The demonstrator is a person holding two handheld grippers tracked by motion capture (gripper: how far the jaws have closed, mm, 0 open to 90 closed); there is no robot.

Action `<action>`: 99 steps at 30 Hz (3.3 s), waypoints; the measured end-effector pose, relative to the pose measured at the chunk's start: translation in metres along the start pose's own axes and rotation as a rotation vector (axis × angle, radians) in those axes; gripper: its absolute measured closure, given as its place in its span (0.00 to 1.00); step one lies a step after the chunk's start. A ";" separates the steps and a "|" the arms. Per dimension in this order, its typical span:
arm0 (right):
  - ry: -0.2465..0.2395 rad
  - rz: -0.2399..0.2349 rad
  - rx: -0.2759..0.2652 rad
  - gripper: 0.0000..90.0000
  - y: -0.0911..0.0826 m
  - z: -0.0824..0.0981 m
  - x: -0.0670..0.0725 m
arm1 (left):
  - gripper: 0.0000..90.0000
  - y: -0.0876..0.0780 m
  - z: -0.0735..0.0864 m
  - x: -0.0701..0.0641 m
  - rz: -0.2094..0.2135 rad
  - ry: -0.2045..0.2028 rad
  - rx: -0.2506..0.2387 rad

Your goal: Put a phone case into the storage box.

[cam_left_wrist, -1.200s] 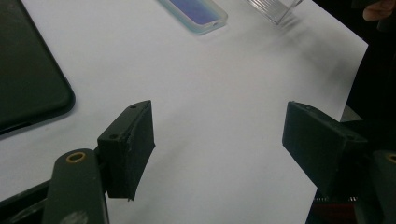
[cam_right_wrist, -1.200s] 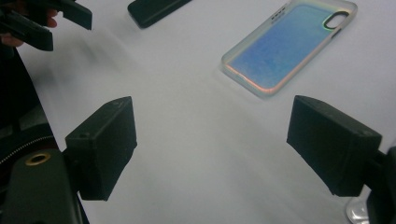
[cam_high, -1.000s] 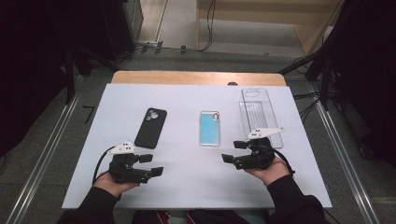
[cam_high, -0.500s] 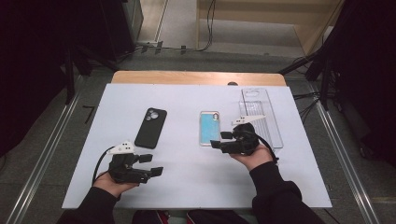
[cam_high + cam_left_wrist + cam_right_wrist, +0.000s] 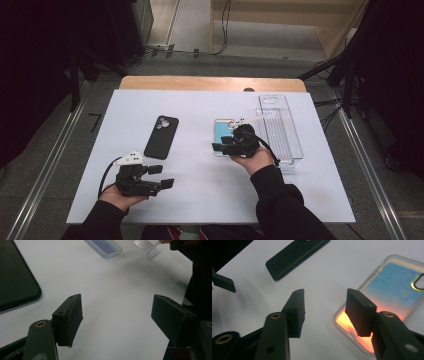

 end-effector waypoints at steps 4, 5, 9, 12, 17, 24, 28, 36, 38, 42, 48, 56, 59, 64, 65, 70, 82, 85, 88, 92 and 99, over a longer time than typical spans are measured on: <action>-0.022 0.013 0.022 0.86 0.014 -0.001 0.002 | 0.28 0.000 0.000 0.000 -0.002 0.000 0.000; -0.022 0.005 0.029 0.96 0.021 -0.001 0.003 | 0.28 0.000 0.000 0.000 -0.002 0.001 0.000; -0.011 0.009 0.043 0.97 0.032 -0.001 0.004 | 0.28 -0.001 0.000 0.000 -0.002 0.000 0.000; -0.005 0.023 0.054 0.97 0.041 -0.001 0.003 | 0.28 -0.001 0.000 0.000 0.000 0.001 0.001; 0.022 0.051 0.068 0.97 0.052 0.001 -0.005 | 0.28 -0.001 0.000 0.000 0.001 0.003 0.000; 0.024 0.077 0.109 0.97 0.060 0.009 -0.012 | 0.28 -0.001 0.000 0.000 -0.005 0.006 0.002; 0.027 0.091 0.121 0.97 0.060 0.013 -0.016 | 0.28 -0.001 0.000 0.000 -0.005 0.005 0.000; 0.038 0.113 0.134 0.97 0.050 0.021 -0.025 | 0.28 0.000 0.000 0.000 -0.003 0.006 0.004; 0.041 0.116 0.134 0.97 0.047 0.022 -0.028 | 0.28 0.000 0.000 0.000 -0.003 0.006 0.003; 0.040 0.085 0.116 0.97 0.045 0.021 -0.026 | 0.28 0.000 0.000 0.000 -0.002 0.006 0.003; -0.020 -0.010 0.056 0.88 0.008 0.014 -0.003 | 0.28 0.000 0.000 0.001 -0.003 -0.001 0.002; -0.051 -0.055 0.072 0.53 -0.032 0.025 0.000 | 0.28 0.000 -0.002 -0.001 0.002 0.001 -0.006; -0.081 -0.052 0.064 0.46 -0.039 0.029 0.000 | 0.28 -0.001 -0.002 -0.001 0.007 -0.003 -0.011; -0.115 -0.093 0.074 0.39 -0.055 0.047 -0.001 | 0.28 -0.002 -0.003 -0.002 0.012 0.003 -0.012; -0.122 -0.093 0.072 0.37 -0.057 0.049 -0.001 | 0.28 -0.001 -0.003 -0.002 0.011 0.004 -0.013; -0.112 -0.096 0.047 0.33 -0.072 0.058 -0.006 | 0.28 -0.002 -0.003 -0.002 0.013 0.002 -0.015; -0.100 -0.072 0.031 0.31 -0.099 0.087 -0.017 | 0.28 -0.001 -0.003 -0.003 0.020 -0.003 -0.019; -0.088 -0.067 0.023 0.29 -0.103 0.093 -0.020 | 0.28 -0.001 -0.003 -0.004 0.022 -0.003 -0.021; -0.086 -0.064 0.031 0.28 -0.107 0.101 -0.023 | 0.28 -0.002 -0.004 -0.004 0.025 -0.001 -0.025; -0.080 -0.062 0.030 0.28 -0.110 0.105 -0.025 | 0.28 -0.002 -0.005 -0.005 0.030 -0.002 -0.030; -0.060 -0.048 -0.003 0.18 -0.108 0.090 -0.020 | 0.28 -0.001 -0.005 -0.005 0.035 -0.001 -0.028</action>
Point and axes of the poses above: each handheld gripper's, and its own axes: y roughly forward along the jaws, z roughly out of its underside, x roughly to its left, the point moved 9 cm from there along y, roughly forward along the jaws, and after that the axes turned 6 degrees about y, right-handed, at the moved point
